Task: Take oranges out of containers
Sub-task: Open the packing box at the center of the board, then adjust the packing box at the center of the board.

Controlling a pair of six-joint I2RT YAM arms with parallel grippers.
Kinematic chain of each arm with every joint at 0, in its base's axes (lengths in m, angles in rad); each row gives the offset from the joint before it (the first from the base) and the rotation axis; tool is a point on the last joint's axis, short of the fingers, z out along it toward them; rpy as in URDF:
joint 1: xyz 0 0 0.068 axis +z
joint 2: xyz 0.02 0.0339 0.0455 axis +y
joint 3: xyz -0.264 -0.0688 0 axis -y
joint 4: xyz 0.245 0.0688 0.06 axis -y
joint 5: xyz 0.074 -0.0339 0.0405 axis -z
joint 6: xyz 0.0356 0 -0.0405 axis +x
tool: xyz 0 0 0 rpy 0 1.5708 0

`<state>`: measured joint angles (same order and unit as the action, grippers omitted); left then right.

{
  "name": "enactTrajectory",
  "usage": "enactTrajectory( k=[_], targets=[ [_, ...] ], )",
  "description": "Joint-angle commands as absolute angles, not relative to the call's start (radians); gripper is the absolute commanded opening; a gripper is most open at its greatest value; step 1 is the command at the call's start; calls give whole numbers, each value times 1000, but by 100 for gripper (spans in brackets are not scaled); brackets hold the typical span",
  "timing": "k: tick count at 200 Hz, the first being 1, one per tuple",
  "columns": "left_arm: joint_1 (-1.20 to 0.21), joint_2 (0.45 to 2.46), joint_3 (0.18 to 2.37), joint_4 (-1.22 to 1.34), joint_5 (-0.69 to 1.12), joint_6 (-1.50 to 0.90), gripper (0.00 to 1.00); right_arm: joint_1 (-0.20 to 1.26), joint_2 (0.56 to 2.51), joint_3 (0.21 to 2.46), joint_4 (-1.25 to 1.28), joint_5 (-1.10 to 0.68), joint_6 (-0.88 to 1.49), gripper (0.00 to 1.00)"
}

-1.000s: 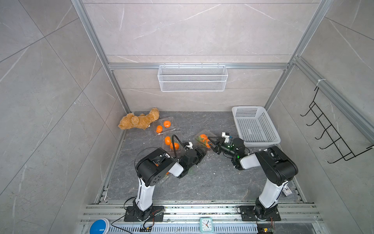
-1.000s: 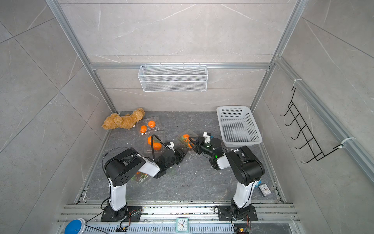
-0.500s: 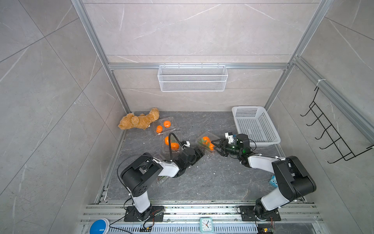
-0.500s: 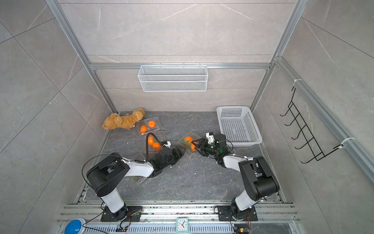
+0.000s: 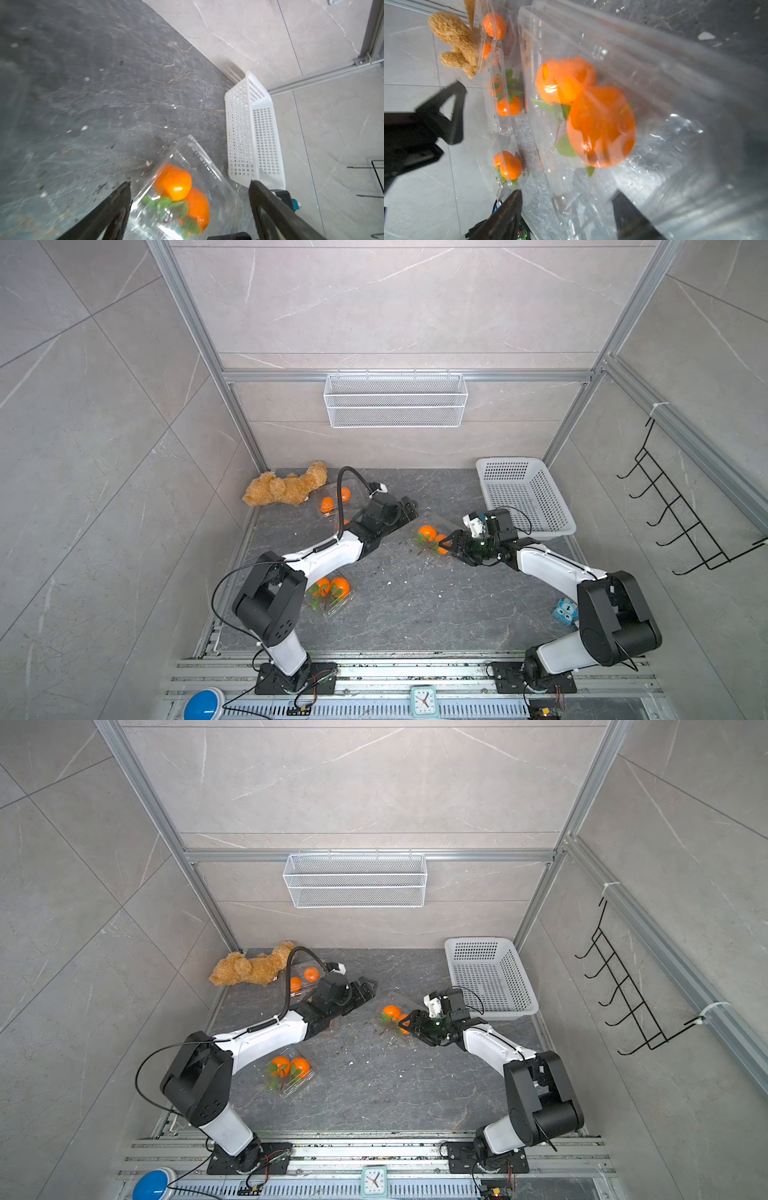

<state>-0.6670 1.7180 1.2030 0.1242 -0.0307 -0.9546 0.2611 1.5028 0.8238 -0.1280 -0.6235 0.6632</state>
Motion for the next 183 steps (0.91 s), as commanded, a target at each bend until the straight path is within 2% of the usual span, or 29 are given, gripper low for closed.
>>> enactTrajectory(
  k=[1,47,183],
  targets=[
    [-678,1813,1346,32,83,-867,90,260,1485,871,-259,-598,553,72],
    [-721,1950,1507,10,142,-850,91,260,1483,932,-377,-561,472,74],
    [-758,1996,1482,-56,121,-826,90,260,1556,1076,-583,-327,370,76]
  ],
)
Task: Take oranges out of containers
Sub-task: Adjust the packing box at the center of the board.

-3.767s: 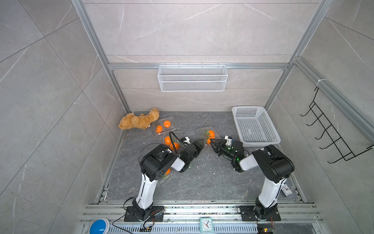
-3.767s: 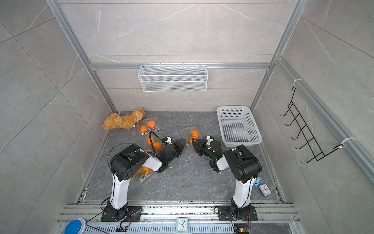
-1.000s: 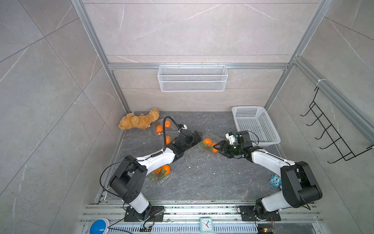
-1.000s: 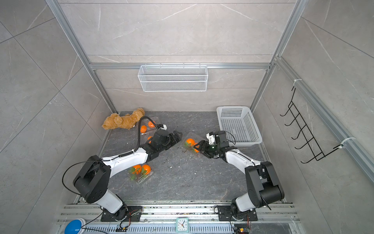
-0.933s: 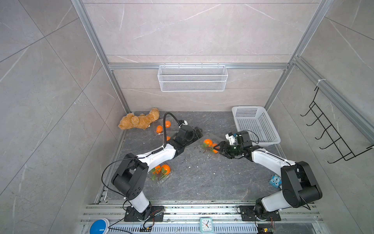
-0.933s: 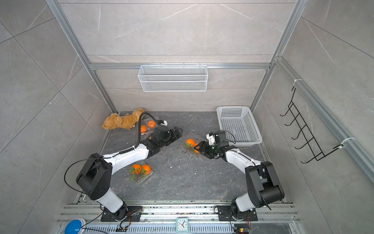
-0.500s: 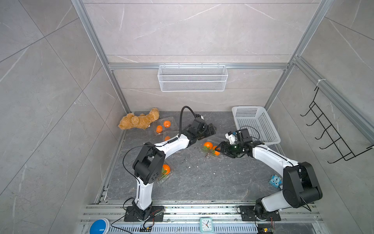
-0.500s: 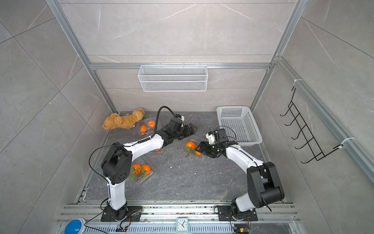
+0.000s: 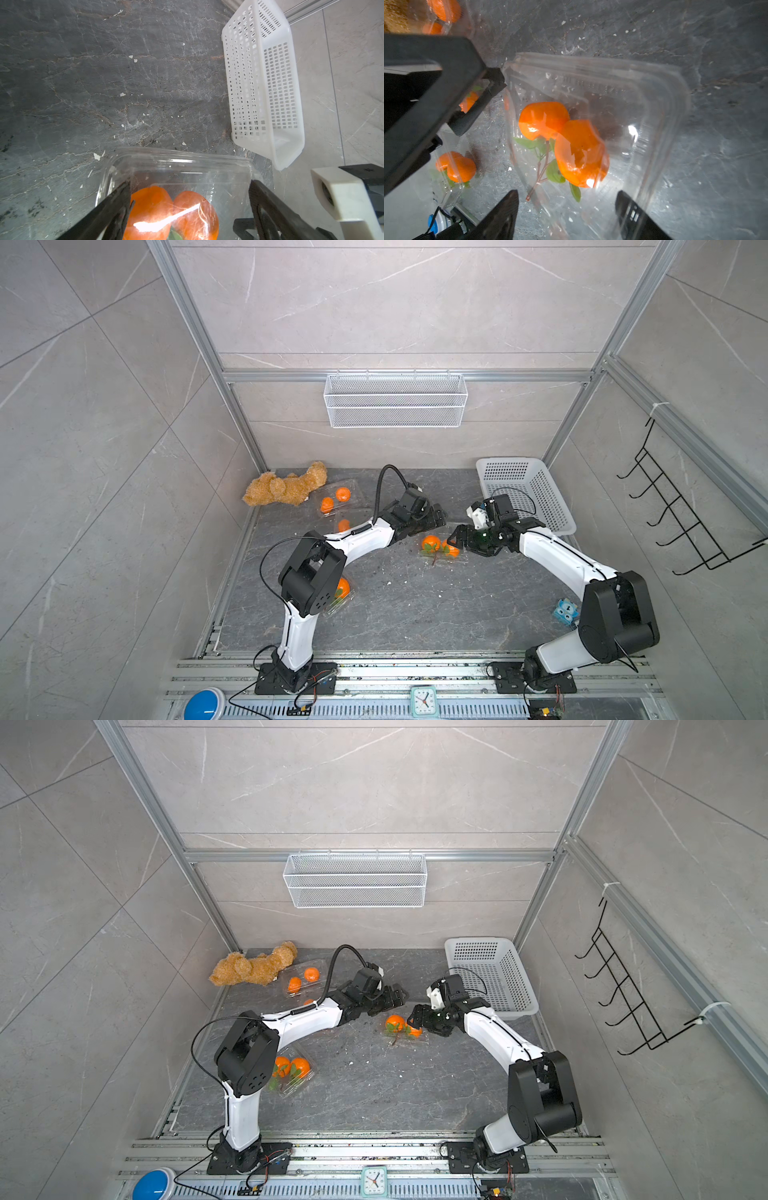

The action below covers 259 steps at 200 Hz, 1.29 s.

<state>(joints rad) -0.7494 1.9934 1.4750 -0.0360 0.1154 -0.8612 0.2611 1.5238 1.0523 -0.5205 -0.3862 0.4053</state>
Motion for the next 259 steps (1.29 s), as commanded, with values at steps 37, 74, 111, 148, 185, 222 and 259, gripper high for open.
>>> enactTrajectory(
  k=[37,74,111,148,185,222,259],
  targets=[
    [-759,1992,1466,-100,112,-806,91,260,1572,1093,-613,-292,370,80],
    [-765,1983,1411,-87,101,-814,91,262,1545,1117,-685,-181,337,84],
    [-783,1972,1386,-94,82,-822,90,264,1538,1130,-725,-122,316,88],
    [-784,1934,1344,-101,50,-822,90,292,1561,1126,-733,-44,319,89],
    [-785,1879,1321,-120,25,-803,90,297,1526,1067,-663,-88,345,90],
    [-780,1879,1323,-104,54,-797,91,297,1580,1032,-522,-251,382,87],
    [-780,1847,1223,24,92,-866,91,297,1642,1044,-430,-335,409,83]
  ],
)
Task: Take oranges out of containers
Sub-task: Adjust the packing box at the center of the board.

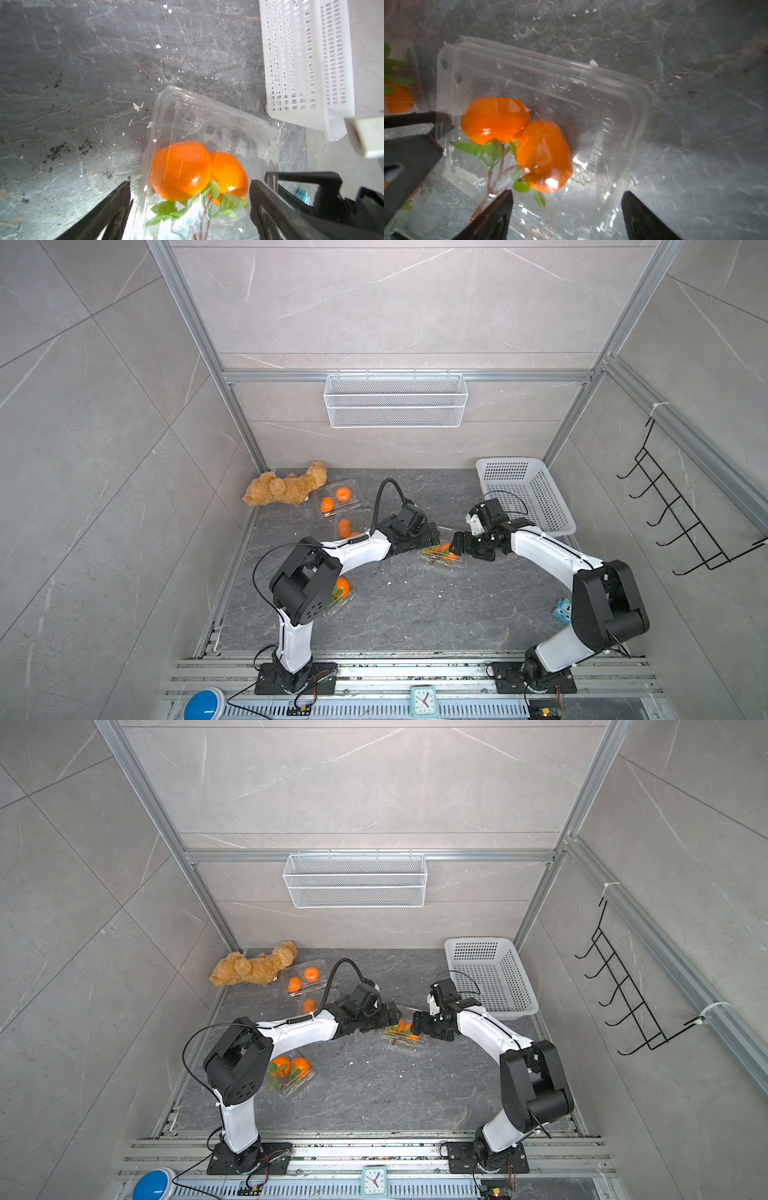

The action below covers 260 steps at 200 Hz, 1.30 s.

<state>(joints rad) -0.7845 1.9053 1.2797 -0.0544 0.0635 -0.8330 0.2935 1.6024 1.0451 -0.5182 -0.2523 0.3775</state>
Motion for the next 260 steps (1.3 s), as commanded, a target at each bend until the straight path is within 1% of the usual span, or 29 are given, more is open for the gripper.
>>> enactTrajectory(
  k=[1,55,91,110,122,137,149,167,184,202,237,260],
  targets=[
    [-779,1846,1220,27,93,-868,91,297,1643,1046,-428,-336,408,82],
    [-785,1765,1082,136,97,-953,91,323,1757,1165,-410,-350,374,82],
    [-816,1707,995,196,77,-1002,91,356,1886,1341,-479,-292,315,82],
    [-825,1664,977,180,80,-1007,91,356,1909,1415,-528,-248,289,85],
    [-828,1613,970,107,52,-994,91,355,1889,1433,-538,-250,281,87],
    [-825,1554,1010,-93,-30,-938,93,355,1841,1420,-535,-259,289,90],
    [-820,1513,1063,-249,-120,-870,95,356,1791,1380,-513,-268,312,93],
    [-783,1487,1131,-360,-217,-753,99,356,1710,1278,-440,-289,373,99],
    [-700,1555,1248,-430,-216,-669,99,360,1637,1144,-321,-313,463,100],
    [-636,1655,1348,-417,-207,-592,99,368,1590,1013,-193,-337,543,100],
    [-614,1878,1562,-362,-129,-469,99,379,1552,865,-72,-347,615,100],
    [-610,2041,1734,-413,-100,-432,99,379,1570,829,3,-403,657,100]
  ],
)
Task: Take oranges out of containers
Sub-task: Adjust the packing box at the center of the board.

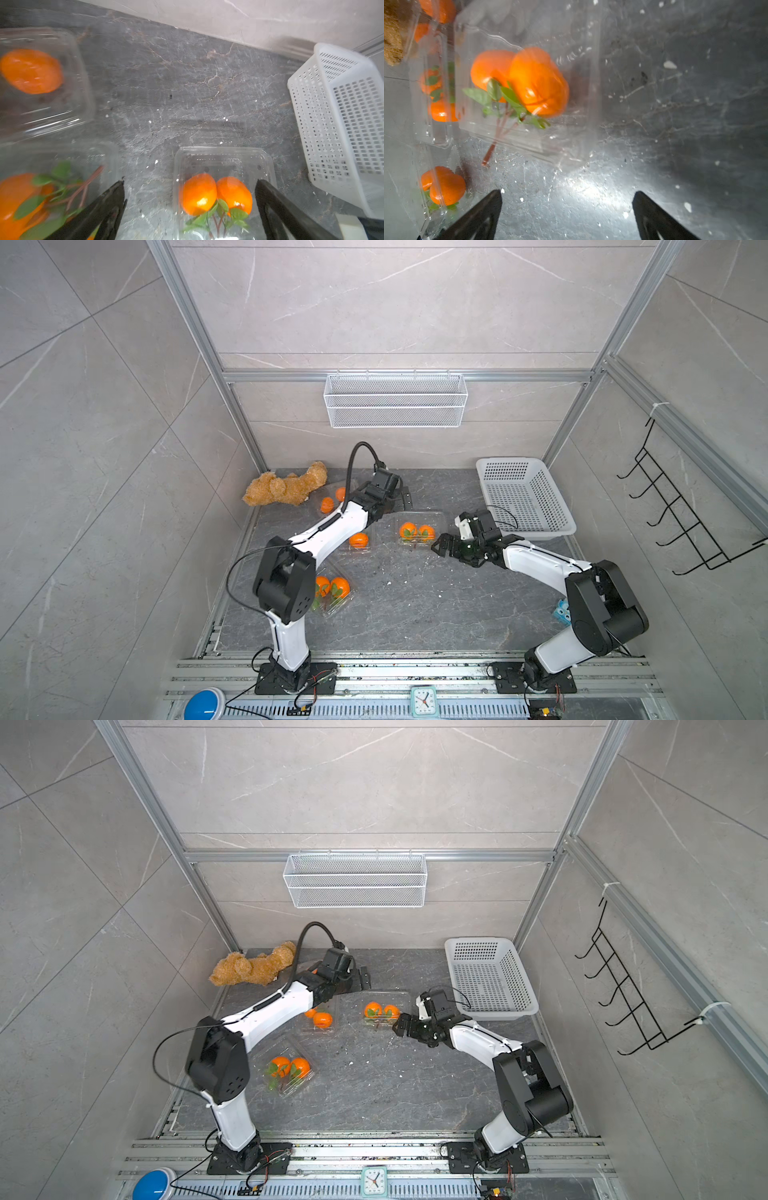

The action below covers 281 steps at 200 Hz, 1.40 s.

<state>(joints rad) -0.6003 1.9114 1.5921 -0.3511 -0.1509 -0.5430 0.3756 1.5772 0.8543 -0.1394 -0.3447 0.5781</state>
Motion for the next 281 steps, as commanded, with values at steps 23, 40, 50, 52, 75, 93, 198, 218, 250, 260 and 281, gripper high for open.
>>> enactTrajectory(
  k=[23,40,50,52,75,93,198,218,250,260,281],
  targets=[
    [-605,2151,1820,-374,8,-429,99,381,1609,821,60,-433,691,100],
    [-605,2207,1878,-382,67,-429,99,381,1625,820,108,-449,711,100],
    [-607,2216,1881,-364,104,-436,99,379,1630,822,124,-447,717,100],
    [-607,2218,1880,-361,110,-437,99,380,1632,823,125,-445,718,100],
    [-610,2214,1873,-362,130,-442,99,379,1649,848,102,-425,708,100],
    [-612,2201,1845,-355,138,-452,99,378,1661,873,72,-402,687,100],
    [-693,1968,1474,-239,88,-620,99,300,1662,951,-65,-394,563,100],
    [-697,1896,1378,-200,95,-651,99,287,1609,904,-39,-429,572,100],
    [-700,1808,1351,-267,35,-661,99,268,1468,809,-19,-448,625,100],
    [-699,1793,1373,-313,2,-650,100,268,1425,772,10,-448,659,100],
    [-698,1795,1434,-402,-74,-607,100,268,1420,694,148,-481,786,100]
  ],
)
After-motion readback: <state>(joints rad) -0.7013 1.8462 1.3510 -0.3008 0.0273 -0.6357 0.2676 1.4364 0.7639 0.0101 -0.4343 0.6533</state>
